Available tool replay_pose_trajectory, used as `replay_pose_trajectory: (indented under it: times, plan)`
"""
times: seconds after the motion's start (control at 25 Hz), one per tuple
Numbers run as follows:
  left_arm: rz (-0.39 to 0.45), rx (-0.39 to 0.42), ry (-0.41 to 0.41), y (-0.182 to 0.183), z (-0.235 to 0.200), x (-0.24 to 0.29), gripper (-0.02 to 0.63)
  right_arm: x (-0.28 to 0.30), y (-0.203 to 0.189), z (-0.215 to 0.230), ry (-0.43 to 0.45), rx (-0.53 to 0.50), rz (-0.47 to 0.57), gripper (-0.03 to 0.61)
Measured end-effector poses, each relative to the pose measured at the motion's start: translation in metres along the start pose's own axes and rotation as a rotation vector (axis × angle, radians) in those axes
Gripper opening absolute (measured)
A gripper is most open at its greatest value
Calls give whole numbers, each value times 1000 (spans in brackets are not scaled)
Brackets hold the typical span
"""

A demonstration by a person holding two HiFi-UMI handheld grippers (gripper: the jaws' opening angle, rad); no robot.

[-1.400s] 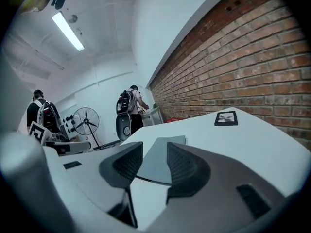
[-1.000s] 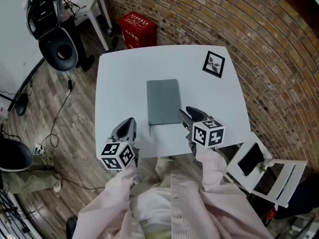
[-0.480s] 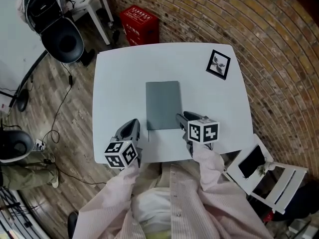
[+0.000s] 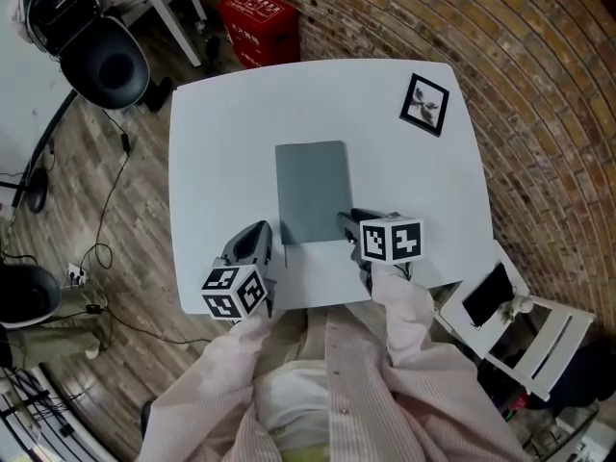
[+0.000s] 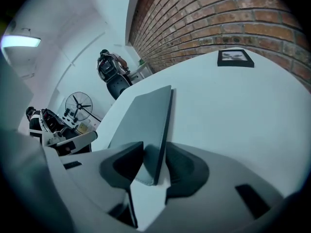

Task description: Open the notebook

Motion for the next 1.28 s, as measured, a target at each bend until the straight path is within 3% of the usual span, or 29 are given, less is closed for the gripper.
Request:
replay_pose_trajectory:
  times: [0.4,1.08,1.28]
  plan:
    - [-24,20,-30,-8,4,5,-8,3,1,1,43,43,-72,91]
    - [35,2,31,-10,1,-8,-8,-2,2,4,79,146,-2,51]
    - [35,2,39,-13,-3,-16,-8,-11,6,-4,128,189,46,41]
Point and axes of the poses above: the fingertips, and each gripper's own axes: x forward along the fingers, z to its right, y out of its top, the point moved 2 cm from there along -x, backward along the fingers, and after that the axes turned 9 degrees about x, right-handed, at the moved point
